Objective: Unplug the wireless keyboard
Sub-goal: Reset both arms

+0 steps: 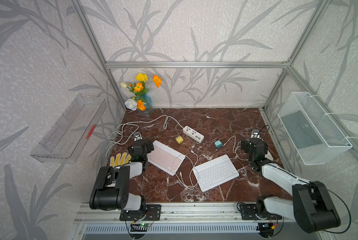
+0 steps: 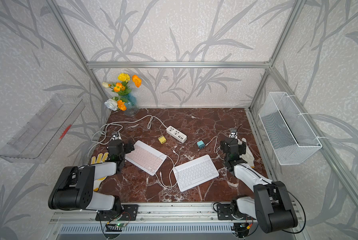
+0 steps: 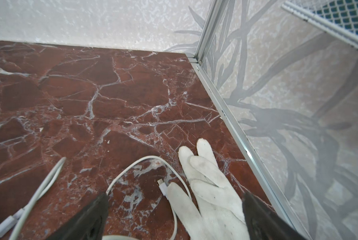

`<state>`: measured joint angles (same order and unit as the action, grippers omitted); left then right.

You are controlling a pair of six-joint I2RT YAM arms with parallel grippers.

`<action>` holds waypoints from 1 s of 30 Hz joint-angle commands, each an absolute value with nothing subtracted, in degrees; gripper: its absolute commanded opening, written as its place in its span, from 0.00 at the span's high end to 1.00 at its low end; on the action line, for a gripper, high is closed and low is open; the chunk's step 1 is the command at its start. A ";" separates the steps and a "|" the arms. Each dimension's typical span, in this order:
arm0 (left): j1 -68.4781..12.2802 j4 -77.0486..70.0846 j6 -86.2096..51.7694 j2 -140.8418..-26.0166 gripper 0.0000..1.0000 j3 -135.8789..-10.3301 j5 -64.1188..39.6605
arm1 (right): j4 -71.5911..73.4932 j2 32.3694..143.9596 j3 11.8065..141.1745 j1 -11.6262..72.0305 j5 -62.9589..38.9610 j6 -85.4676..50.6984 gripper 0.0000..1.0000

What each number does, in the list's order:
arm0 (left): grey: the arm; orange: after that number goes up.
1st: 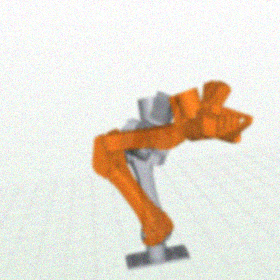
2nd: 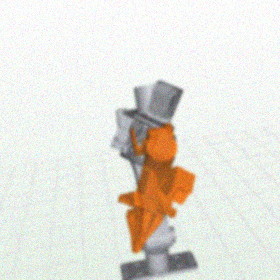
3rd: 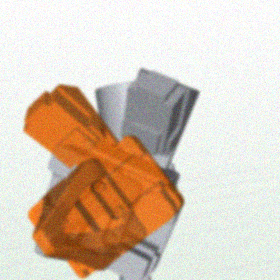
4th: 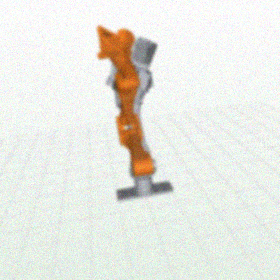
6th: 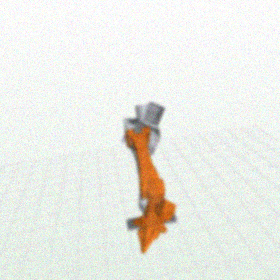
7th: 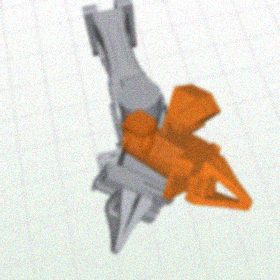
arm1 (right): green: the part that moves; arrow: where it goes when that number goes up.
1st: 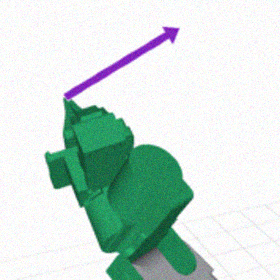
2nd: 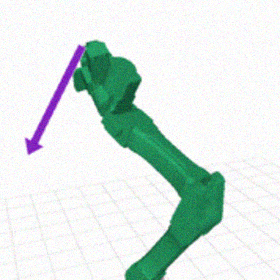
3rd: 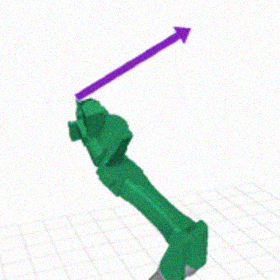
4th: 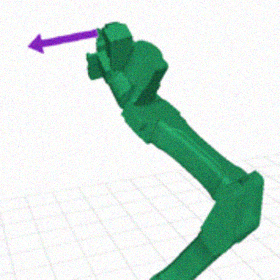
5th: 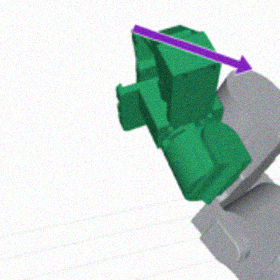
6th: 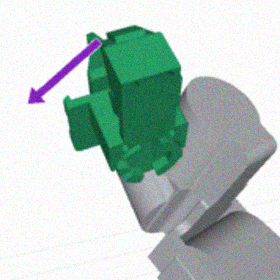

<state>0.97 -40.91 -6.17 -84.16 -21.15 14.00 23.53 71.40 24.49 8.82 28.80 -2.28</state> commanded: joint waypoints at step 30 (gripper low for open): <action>0.00 -46.21 -4.12 -87.19 0.00 -23.31 13.71 | 49.16 88.02 22.54 6.47 9.60 1.88 0.01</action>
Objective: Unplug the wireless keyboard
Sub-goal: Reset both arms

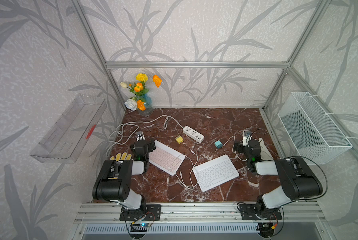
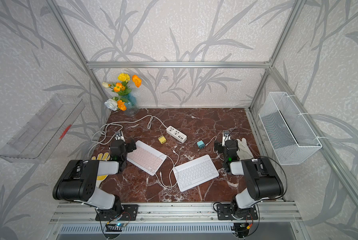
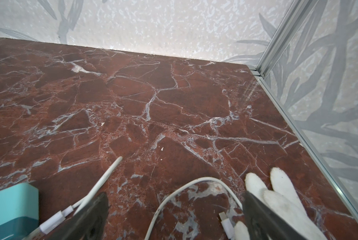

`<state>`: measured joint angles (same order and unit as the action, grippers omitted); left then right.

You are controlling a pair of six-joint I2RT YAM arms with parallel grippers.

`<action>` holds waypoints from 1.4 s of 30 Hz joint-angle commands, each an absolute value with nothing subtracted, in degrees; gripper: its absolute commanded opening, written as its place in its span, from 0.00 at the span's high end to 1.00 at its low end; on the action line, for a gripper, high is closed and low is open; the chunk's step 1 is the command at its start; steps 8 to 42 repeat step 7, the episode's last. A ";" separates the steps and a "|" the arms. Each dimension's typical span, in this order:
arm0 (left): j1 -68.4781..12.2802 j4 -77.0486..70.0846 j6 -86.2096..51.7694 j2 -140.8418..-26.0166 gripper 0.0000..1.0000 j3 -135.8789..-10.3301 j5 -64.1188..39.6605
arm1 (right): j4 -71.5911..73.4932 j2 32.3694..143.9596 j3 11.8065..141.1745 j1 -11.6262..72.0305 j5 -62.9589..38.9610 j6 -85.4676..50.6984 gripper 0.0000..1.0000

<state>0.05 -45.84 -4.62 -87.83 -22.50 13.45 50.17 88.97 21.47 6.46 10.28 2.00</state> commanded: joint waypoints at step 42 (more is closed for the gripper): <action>0.00 -46.23 -4.10 -87.17 0.00 -23.29 13.71 | 48.21 87.71 22.77 6.48 9.67 1.76 0.01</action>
